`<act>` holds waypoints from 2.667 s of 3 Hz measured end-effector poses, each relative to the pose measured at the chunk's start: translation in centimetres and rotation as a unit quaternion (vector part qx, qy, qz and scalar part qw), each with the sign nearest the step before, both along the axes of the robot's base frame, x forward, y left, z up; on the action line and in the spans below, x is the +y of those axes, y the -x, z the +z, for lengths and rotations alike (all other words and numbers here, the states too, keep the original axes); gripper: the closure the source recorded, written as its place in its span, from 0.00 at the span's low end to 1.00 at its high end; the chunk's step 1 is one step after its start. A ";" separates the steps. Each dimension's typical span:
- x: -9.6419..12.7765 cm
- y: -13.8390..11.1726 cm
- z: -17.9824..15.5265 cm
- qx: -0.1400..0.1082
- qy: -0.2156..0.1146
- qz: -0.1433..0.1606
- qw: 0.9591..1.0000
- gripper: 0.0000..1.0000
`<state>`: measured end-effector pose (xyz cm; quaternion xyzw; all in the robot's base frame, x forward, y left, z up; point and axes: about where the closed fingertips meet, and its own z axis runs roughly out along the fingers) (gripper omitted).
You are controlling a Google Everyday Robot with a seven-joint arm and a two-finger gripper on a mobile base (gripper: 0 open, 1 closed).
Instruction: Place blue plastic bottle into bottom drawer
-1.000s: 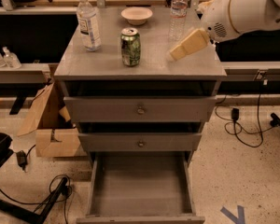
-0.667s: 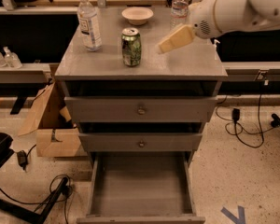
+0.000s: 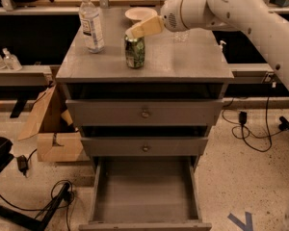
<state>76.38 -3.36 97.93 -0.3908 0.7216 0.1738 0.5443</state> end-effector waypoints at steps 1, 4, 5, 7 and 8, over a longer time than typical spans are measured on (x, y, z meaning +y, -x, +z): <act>3.6 -0.8 0.9 -0.018 -0.024 -0.001 1.000 0.00; 12.4 -6.0 1.0 -0.064 -0.035 0.009 0.997 0.00; 14.1 -6.5 0.6 -0.071 -0.046 0.030 0.996 0.00; 17.4 -8.5 0.5 -0.083 -0.052 0.059 0.993 0.00; 18.6 -9.6 0.1 -0.081 -0.052 0.058 0.994 0.00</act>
Offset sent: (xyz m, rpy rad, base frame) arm 0.0408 0.1043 0.0169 0.1238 -0.1165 0.0389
